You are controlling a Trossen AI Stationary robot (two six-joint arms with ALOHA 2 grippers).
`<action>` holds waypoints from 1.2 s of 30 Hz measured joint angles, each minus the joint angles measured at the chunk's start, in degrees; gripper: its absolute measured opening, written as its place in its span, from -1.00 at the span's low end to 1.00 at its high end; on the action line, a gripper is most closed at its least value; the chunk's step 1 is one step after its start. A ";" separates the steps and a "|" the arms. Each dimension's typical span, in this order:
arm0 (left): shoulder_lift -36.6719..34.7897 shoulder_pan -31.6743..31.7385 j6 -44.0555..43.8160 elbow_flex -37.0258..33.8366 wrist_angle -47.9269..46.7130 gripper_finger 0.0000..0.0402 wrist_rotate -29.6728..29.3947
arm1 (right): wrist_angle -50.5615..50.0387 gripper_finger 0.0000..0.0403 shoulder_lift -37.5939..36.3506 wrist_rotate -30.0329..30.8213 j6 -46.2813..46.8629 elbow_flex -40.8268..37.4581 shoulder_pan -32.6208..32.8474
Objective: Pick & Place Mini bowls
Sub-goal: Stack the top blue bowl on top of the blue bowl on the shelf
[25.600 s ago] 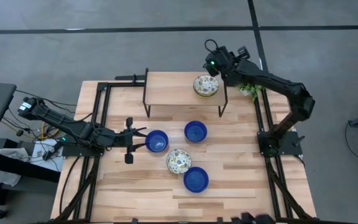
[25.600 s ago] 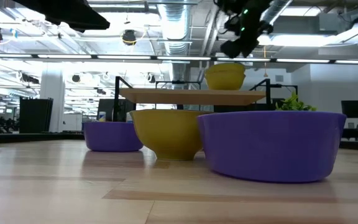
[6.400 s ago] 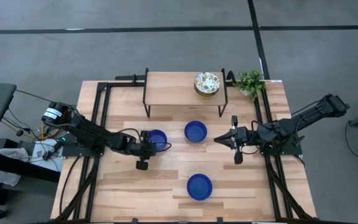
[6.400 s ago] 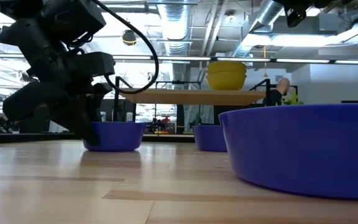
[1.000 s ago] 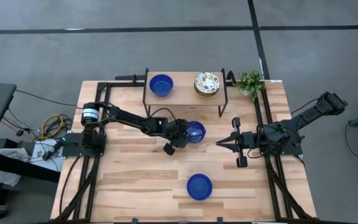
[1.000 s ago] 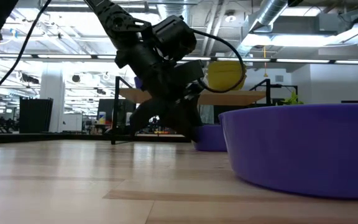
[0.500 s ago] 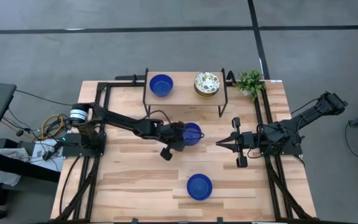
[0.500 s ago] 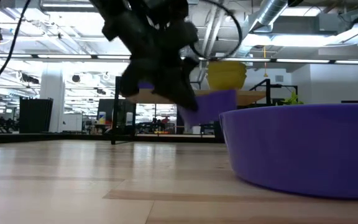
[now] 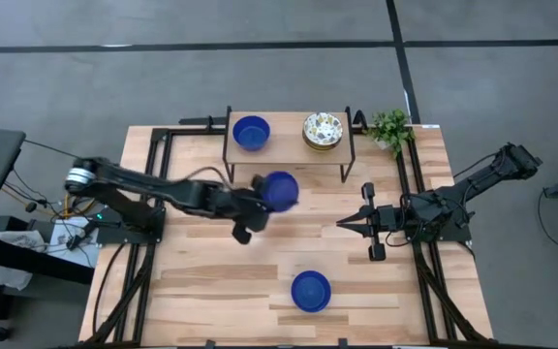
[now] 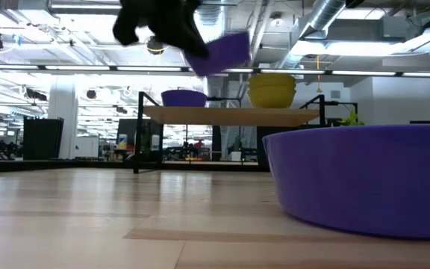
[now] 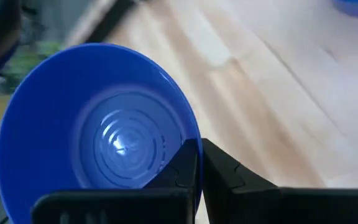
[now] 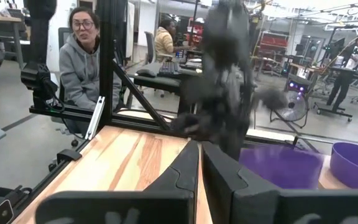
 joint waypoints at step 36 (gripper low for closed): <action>-4.13 30.29 -2.78 0.00 -0.02 -0.93 1.10 | 1.75 -0.95 0.01 -0.04 -0.55 0.00 -2.38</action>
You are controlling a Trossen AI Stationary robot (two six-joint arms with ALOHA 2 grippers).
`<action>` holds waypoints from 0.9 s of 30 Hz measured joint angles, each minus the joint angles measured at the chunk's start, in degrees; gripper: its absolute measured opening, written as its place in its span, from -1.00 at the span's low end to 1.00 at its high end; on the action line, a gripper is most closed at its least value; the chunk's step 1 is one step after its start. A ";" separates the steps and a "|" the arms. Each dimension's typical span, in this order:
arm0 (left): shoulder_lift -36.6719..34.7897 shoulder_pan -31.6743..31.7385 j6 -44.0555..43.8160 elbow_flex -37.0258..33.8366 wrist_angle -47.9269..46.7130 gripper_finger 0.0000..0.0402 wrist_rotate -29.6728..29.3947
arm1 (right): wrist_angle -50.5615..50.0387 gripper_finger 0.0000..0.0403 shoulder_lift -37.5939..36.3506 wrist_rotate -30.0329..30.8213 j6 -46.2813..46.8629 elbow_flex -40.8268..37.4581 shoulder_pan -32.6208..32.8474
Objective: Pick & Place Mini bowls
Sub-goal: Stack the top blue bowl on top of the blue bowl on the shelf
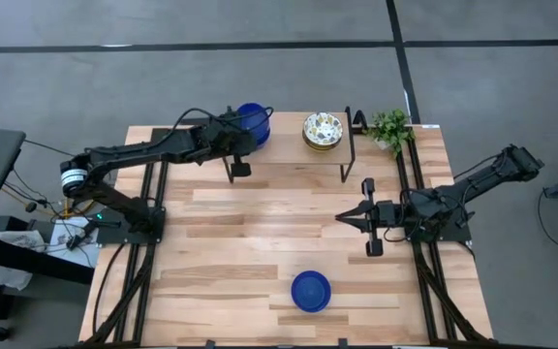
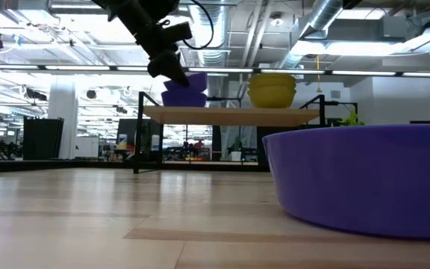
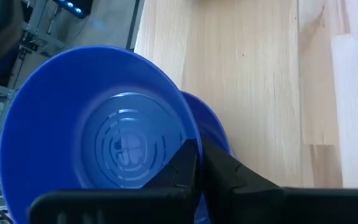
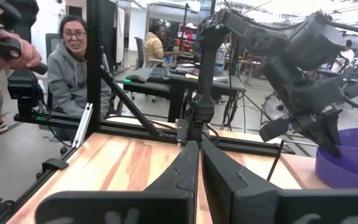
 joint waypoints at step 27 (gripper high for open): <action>-0.10 -0.16 -3.26 0.00 0.17 -0.18 -2.74 | -0.01 -0.95 0.00 0.02 -0.05 0.00 0.00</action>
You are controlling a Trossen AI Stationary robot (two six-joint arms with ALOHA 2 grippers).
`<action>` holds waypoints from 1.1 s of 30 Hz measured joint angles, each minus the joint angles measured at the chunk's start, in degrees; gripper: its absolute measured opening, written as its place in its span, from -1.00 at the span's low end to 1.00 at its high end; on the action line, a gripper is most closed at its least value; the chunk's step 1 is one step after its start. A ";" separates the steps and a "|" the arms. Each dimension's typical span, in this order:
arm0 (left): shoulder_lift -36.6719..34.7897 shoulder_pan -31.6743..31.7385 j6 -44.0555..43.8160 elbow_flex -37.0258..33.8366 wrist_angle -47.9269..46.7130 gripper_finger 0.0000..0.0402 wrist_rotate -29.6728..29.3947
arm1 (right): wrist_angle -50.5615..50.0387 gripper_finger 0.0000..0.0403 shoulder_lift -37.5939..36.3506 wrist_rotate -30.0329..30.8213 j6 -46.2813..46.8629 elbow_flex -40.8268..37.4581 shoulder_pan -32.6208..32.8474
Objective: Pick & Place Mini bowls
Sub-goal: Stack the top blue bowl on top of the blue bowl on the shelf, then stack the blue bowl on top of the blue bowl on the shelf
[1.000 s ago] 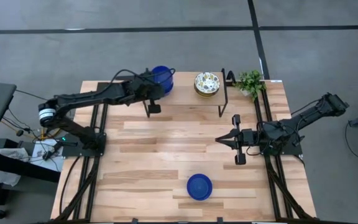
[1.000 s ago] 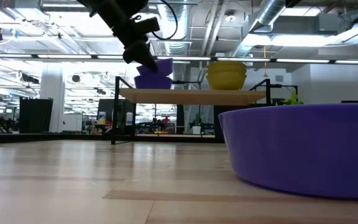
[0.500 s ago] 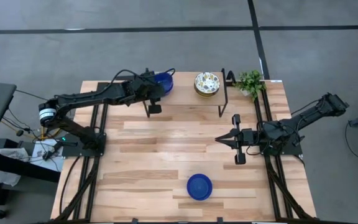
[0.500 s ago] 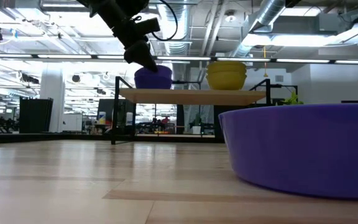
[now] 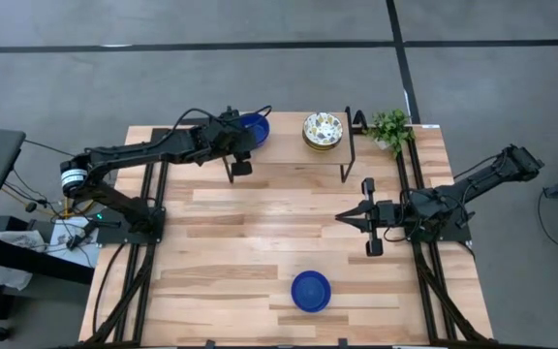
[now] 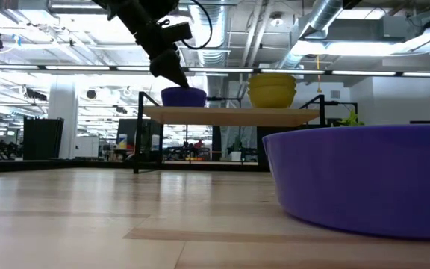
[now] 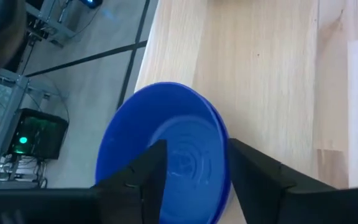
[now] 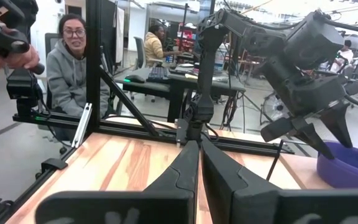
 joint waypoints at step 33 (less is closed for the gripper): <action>-8.57 -30.56 -17.56 -13.66 3.33 -0.21 -0.24 | 0.16 -0.95 2.66 0.42 9.25 0.04 0.74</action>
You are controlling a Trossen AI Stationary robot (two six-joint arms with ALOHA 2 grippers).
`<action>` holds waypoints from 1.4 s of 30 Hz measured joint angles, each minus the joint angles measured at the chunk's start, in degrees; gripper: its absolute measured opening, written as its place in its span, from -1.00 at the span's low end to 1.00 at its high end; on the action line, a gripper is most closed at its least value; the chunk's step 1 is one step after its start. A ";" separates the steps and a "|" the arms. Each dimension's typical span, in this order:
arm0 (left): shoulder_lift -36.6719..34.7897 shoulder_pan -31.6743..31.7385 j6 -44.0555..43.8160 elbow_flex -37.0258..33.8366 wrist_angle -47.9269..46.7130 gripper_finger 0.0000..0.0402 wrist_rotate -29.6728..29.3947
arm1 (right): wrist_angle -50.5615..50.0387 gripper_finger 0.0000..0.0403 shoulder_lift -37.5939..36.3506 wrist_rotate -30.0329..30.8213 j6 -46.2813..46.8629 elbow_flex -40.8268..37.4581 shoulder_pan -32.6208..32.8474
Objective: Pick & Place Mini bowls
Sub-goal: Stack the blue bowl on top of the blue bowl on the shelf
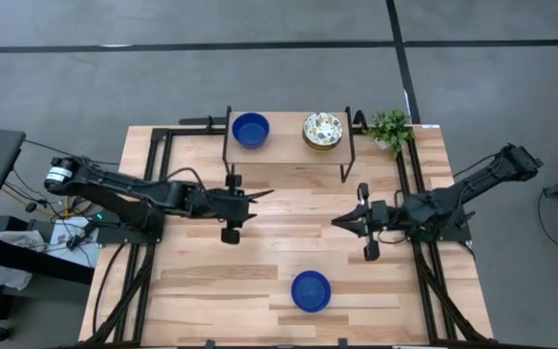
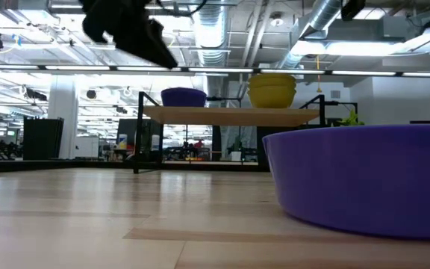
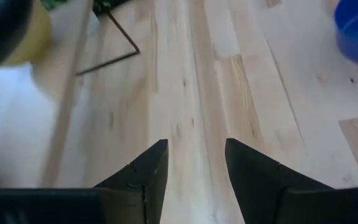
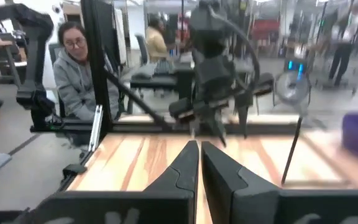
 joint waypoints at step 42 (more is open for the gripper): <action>13.77 -10.00 -11.11 -19.84 52.83 -0.28 7.56 | -10.63 -0.69 21.95 -16.63 26.28 0.00 -0.37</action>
